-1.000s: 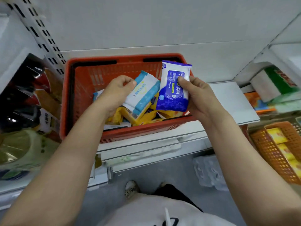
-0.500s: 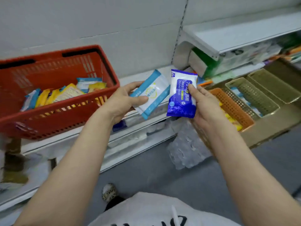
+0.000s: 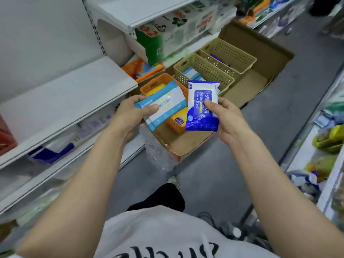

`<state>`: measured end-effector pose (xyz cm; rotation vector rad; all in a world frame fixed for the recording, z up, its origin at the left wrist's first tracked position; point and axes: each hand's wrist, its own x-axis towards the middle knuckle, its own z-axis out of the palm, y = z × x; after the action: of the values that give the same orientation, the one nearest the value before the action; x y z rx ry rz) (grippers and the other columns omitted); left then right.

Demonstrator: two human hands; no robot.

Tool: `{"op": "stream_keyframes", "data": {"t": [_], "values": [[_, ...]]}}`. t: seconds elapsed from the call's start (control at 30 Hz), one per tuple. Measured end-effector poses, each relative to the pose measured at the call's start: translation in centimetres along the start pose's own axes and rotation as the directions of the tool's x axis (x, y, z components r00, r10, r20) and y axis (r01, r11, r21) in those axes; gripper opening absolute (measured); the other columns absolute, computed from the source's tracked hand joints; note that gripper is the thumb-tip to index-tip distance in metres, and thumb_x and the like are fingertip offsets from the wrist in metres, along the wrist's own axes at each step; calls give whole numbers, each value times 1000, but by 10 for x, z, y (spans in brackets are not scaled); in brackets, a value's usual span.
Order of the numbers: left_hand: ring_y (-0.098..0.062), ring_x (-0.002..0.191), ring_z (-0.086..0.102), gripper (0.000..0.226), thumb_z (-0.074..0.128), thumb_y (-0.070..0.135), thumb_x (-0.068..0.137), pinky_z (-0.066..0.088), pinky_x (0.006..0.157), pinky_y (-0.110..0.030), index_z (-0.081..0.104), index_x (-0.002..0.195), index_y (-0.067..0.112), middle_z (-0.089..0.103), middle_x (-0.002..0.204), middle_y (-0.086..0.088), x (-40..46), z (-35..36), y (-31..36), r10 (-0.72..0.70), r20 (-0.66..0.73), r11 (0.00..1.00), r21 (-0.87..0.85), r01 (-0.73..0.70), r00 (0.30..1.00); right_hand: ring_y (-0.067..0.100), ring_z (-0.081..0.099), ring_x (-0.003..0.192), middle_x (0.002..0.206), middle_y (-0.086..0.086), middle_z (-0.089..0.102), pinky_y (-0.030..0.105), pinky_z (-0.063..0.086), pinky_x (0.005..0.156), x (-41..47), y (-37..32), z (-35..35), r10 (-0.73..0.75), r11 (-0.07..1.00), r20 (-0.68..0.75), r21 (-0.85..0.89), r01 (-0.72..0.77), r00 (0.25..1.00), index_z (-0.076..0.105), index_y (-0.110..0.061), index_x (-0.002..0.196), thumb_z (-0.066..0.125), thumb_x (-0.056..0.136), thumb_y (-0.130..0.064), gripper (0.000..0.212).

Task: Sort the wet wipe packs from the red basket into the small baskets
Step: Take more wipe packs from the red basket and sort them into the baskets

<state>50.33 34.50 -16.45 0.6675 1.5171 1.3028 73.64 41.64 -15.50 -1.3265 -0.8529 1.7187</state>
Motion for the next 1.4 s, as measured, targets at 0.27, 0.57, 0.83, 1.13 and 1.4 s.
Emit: {"op": "stream_keyframes", "data": {"t": [0.27, 0.57, 0.83, 1.13, 1.4], "values": [[-18, 77, 71, 22, 77, 4, 78, 59, 70, -30, 63, 91, 14, 74, 92, -7, 120, 120, -6, -59, 4, 995, -75, 60, 998, 23, 75, 78, 90, 8, 77, 32, 59, 59, 118, -72, -61, 37, 994, -67, -98, -44, 997, 62, -11, 100, 80, 79, -11, 27], [-21, 90, 72, 39, 76, 8, 80, 59, 75, -32, 64, 116, 0, 73, 107, -11, 217, 214, 6, -144, -107, 985, -111, 132, 984, 27, 74, 87, 100, 11, 76, 36, 62, 69, 248, -141, -108, 107, 981, -27, -158, -110, 994, 61, -11, 102, 78, 82, -11, 26], [-19, 90, 73, 36, 78, 13, 80, 59, 75, -31, 67, 114, 5, 74, 103, -6, 305, 274, 5, -191, -408, 975, -188, 122, 893, 23, 75, 75, 86, 7, 76, 37, 61, 64, 430, -208, -119, 94, 924, 167, -382, -24, 981, 64, -12, 94, 79, 82, -10, 19], [-21, 86, 74, 32, 82, 20, 78, 59, 72, -35, 70, 105, 12, 76, 97, -4, 360, 332, 9, -382, -620, 908, -389, 155, 685, 19, 73, 85, 99, 6, 74, 35, 60, 75, 623, -233, -108, 145, 574, 378, -785, 234, 914, 68, -14, 99, 86, 74, -23, 32], [-19, 85, 74, 29, 82, 22, 78, 60, 73, -36, 71, 103, 14, 77, 93, 0, 385, 336, 1, -440, -660, 890, -414, 194, 610, 16, 59, 94, 115, 4, 66, 25, 43, 83, 688, -173, -88, 495, -64, 559, -740, 669, 666, 73, -16, 109, 86, 74, -30, 40]]}}
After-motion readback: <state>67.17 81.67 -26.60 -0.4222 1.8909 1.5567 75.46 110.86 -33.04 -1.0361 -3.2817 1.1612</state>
